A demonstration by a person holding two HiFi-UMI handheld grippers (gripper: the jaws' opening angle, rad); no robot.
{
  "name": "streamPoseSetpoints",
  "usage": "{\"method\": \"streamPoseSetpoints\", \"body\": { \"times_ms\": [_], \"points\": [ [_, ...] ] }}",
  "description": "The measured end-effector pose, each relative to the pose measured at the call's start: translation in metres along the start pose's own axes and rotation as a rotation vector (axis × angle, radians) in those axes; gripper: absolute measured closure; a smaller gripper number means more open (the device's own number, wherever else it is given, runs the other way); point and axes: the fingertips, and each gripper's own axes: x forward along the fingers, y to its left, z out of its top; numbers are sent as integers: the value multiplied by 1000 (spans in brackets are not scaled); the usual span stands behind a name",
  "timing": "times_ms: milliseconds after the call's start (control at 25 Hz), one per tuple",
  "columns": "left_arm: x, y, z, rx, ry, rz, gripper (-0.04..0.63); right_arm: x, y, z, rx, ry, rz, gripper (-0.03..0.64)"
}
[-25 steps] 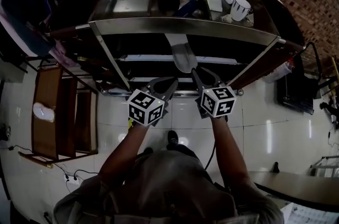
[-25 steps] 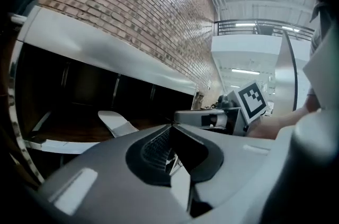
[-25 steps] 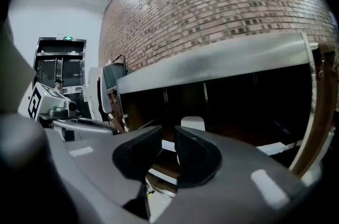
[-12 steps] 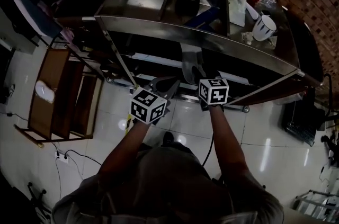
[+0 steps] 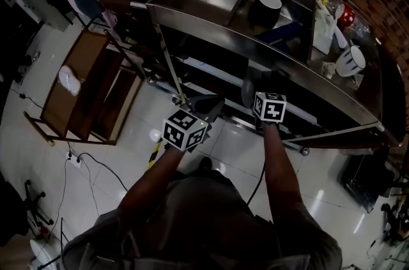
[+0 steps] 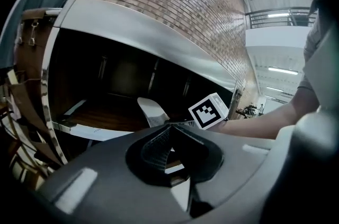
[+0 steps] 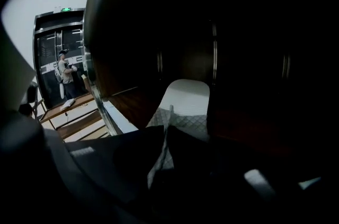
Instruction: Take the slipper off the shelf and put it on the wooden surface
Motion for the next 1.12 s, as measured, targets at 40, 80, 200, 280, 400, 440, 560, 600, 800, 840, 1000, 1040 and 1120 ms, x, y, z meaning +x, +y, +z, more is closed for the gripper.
{"method": "streamPoseSetpoints", "body": {
  "times_ms": [40, 80, 200, 280, 400, 440, 560, 600, 800, 840, 1000, 1040, 1120],
  "points": [
    [-3, 2, -2, -4, -1, 10, 592, -1, 1, 1, -7, -3, 5, 595],
    [-6, 4, -3, -8, -2, 19, 592, -3, 2, 2, -11, -7, 11, 604],
    [-14, 9, -2, -16, -13, 42, 592, -18, 10, 9, -20, -32, 43, 610],
    [-21, 12, 1, -16, -26, 53, 592, -31, 21, 12, -33, -51, 70, 611],
    [-31, 15, 7, -11, -50, 64, 592, -52, 38, 17, -52, -80, 106, 611],
    [-34, 16, 8, -10, -58, 67, 592, -59, 45, 18, -60, -88, 120, 611],
    [-45, 15, 10, -6, -75, 77, 592, -79, 69, 17, -88, -102, 168, 611],
    [-49, 16, 10, -6, -80, 81, 592, -84, 78, 17, -97, -106, 184, 611],
    [-73, 24, 10, -15, -108, 120, 592, -102, 121, 19, -136, -127, 263, 611],
    [-79, 27, 10, -18, -115, 133, 592, -104, 131, 20, -145, -130, 282, 611],
    [-111, 38, 4, -33, -138, 194, 592, -104, 175, 15, -181, -118, 372, 611],
    [-121, 42, 3, -37, -144, 211, 592, -103, 188, 13, -191, -110, 394, 611],
    [-143, 52, 1, -44, -154, 245, 592, -100, 215, 10, -209, -99, 437, 611]
  ]
}}
